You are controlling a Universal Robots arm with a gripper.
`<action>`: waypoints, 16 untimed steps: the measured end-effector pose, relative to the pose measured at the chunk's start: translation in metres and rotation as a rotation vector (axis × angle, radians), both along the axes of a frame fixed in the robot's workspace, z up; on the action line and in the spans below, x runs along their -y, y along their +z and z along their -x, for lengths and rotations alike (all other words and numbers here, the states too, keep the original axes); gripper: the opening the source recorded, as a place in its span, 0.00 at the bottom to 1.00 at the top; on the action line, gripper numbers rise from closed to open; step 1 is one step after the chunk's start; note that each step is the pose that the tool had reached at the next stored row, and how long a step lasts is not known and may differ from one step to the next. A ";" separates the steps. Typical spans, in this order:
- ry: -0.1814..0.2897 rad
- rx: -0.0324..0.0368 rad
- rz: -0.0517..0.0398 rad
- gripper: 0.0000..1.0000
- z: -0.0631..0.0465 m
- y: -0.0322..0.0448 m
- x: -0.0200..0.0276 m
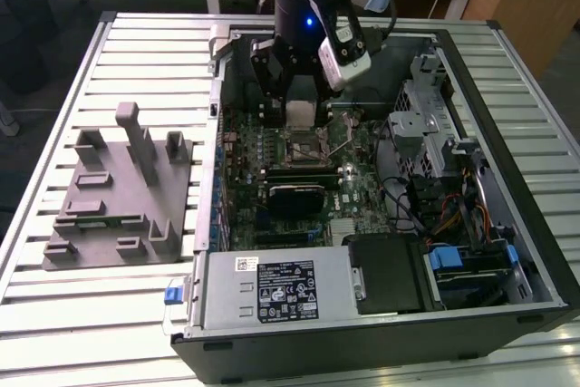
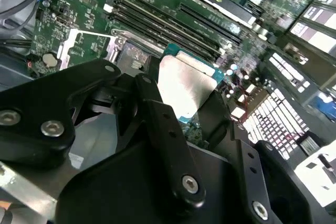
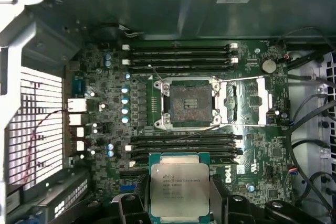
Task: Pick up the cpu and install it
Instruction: 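Pick up the cpu and move it towards the insertion slot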
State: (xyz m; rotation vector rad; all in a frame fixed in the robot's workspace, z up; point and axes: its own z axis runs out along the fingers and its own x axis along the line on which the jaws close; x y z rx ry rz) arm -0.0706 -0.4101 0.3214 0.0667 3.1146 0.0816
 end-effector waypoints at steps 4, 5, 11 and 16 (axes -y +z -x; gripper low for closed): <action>0.000 -0.0004 0.0000 0.54 -0.007 -0.0073 -0.0004; 0.000 -0.0006 0.0001 0.54 -0.009 -0.0090 -0.0007; 0.000 -0.0014 0.0000 0.54 -0.018 -0.0199 -0.0049; 0.000 -0.0015 0.0001 0.54 -0.023 -0.0291 -0.0107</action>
